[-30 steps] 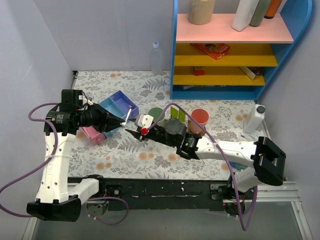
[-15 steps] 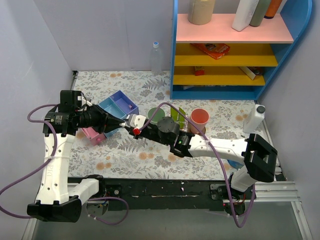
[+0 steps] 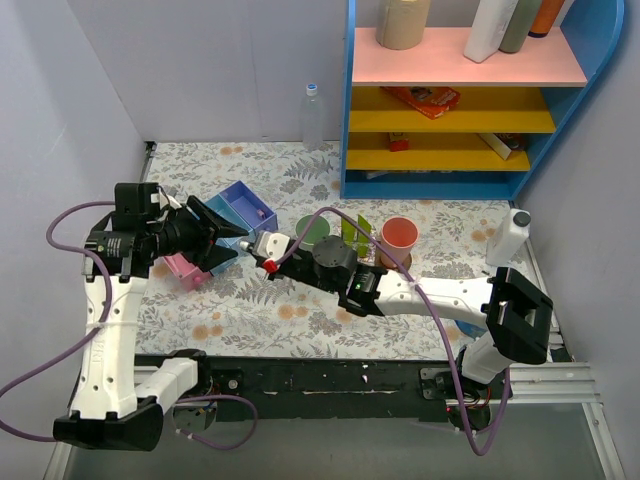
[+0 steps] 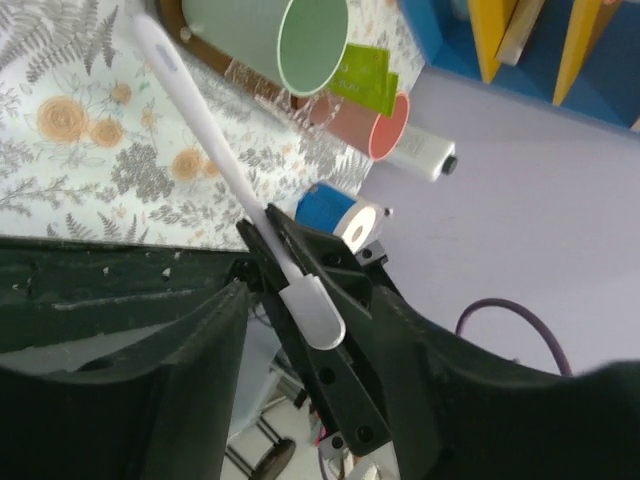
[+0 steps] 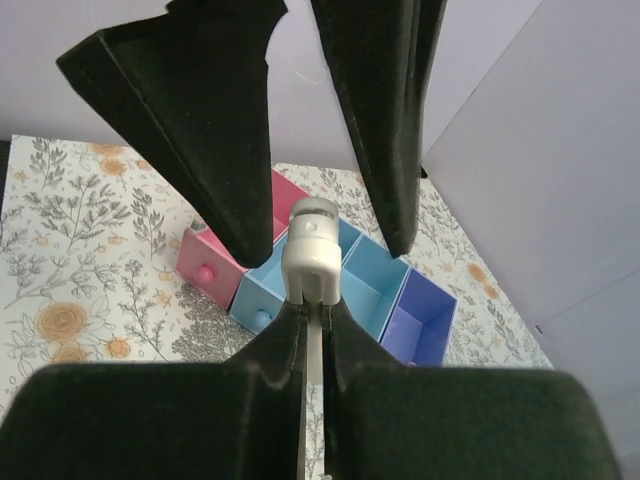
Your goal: Prepare toiletry sets of a toothbrush and toothpaste on the tray
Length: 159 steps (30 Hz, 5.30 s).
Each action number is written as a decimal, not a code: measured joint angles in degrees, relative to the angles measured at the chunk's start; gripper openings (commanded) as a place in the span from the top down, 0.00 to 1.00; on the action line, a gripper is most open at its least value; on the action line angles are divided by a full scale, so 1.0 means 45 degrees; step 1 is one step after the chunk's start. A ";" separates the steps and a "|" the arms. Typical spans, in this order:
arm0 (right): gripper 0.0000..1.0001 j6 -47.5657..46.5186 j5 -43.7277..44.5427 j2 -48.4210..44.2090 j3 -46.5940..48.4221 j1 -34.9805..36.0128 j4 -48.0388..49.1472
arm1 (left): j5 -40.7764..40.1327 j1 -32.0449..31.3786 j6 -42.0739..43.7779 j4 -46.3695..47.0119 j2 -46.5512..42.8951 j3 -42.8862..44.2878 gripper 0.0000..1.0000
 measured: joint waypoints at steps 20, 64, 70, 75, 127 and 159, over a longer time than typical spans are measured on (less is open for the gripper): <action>0.99 0.1035 0.2351 -0.3895 -0.2035 -0.0228 -0.0597 | -0.5552 -0.0078 0.2259 0.4872 -0.3521 -0.1763 0.02; 0.99 0.2336 0.5974 -0.9831 -0.9068 -0.2424 0.0510 | -0.9292 -0.0078 0.6023 0.7698 -0.4299 -0.6101 0.02; 0.99 0.2477 0.5697 -0.9583 -0.9316 -0.2681 0.1122 | -0.9340 -0.0078 0.6159 0.7616 -0.4308 -0.6028 0.02; 0.99 0.2788 0.5425 -0.9253 -0.9636 -0.2890 0.1671 | -0.9340 -0.0078 0.6246 0.7606 -0.4308 -0.6028 0.02; 0.98 0.3298 0.3570 -0.4959 -1.0482 -0.3886 0.5717 | -0.9904 -0.0078 0.6819 0.7174 -0.3847 -0.5265 0.02; 0.35 0.3099 0.3356 -0.6640 -1.0841 -0.3886 0.4240 | -0.9865 -0.0078 0.6863 0.7184 -0.3881 -0.5265 0.02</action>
